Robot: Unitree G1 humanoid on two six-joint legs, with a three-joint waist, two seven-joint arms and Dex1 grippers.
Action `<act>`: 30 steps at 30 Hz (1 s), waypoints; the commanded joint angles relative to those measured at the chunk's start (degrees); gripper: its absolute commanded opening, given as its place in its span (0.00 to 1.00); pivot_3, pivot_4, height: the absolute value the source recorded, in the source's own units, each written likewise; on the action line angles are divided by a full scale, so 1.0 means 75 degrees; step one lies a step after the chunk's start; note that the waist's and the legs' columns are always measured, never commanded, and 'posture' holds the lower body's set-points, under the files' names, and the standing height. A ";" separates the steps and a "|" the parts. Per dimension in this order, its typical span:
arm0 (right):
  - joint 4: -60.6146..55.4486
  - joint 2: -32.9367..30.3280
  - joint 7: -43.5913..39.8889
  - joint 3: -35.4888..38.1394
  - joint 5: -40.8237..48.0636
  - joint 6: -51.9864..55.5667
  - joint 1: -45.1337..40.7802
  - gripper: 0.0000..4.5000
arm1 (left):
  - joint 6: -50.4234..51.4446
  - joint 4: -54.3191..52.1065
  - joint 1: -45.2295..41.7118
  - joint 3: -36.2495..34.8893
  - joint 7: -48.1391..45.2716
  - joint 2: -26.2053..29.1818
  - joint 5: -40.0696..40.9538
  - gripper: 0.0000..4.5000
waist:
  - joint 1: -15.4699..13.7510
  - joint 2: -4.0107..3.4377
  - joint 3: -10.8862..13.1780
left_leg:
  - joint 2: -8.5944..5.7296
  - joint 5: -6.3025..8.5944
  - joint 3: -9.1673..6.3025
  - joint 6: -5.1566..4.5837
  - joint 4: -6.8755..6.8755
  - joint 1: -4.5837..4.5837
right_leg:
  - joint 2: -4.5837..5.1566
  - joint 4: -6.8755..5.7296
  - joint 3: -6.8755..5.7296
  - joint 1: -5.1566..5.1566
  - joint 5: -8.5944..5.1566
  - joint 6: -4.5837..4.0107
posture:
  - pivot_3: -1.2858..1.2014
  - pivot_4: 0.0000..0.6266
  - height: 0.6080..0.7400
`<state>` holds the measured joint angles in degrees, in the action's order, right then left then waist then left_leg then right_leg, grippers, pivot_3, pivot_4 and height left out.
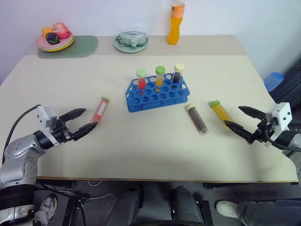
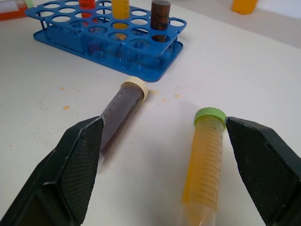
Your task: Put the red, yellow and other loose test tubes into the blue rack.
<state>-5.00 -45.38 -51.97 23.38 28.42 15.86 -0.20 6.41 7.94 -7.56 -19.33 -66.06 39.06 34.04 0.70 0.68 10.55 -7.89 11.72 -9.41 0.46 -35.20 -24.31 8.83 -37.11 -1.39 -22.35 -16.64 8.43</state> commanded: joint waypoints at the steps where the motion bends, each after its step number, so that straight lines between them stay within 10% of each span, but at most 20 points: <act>1: -0.0482 -0.0026 0.0315 0.0273 0.0128 0.0333 0.0104 0.94 | -0.0045 -0.0302 0.0019 0.0021 -0.0259 0.0052 0.0080 0.92 | -0.0004 -0.0001 0.0000 | 0.0000 0.0000 -0.0001 0.0000 0.0000 0.0000 | 0.0000 0.0000 0.0000 0.0000 0.0000 0.0000 | 0.52 0.24 1.00; 12: -0.1361 -0.0538 0.1971 -0.0460 0.0435 0.4180 -0.0881 0.94 | -0.0147 -0.0927 0.0242 0.0600 -0.0585 0.0022 -0.0155 0.92 | 0.0016 -0.0017 0.0002 | 0.0012 0.0000 0.0012 0.0000 -0.0004 -0.0001 | -0.0004 -0.0002 0.0008 -0.0010 0.0008 -0.0013 | 0.52 0.24 1.00; 21: -0.1520 0.0887 0.4006 -0.2158 0.0819 0.8588 -0.4519 0.94 | -0.0105 -0.1213 0.0374 0.0827 -0.0444 -0.0100 -0.0179 0.92 | 0.0009 -0.0020 0.0004 | 0.0040 0.0000 0.0026 0.0000 0.0007 -0.0018 | -0.0022 0.0002 0.0014 -0.0038 0.0014 -0.0025 | 0.52 0.24 1.00; 30: -0.0791 0.0878 0.4124 -0.3793 0.0112 0.9266 -0.5884 0.94 | 0.0085 -0.1556 0.0633 0.0756 -0.0271 -0.0079 -0.0063 0.92 | 0.0048 -0.0021 0.0005 | 0.0028 -0.0001 0.0029 0.0001 0.0001 -0.0028 | -0.0018 0.0002 0.0014 -0.0042 0.0016 -0.0024 | 0.52 0.24 1.00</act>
<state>-10.79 -38.99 -21.10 -5.16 30.03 85.08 -42.20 7.07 -1.61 -3.33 -12.46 -68.33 38.05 32.78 1.06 0.52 10.59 -7.65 11.71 -9.17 0.47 -35.19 -24.52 8.68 -37.11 -1.26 -22.69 -16.52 8.25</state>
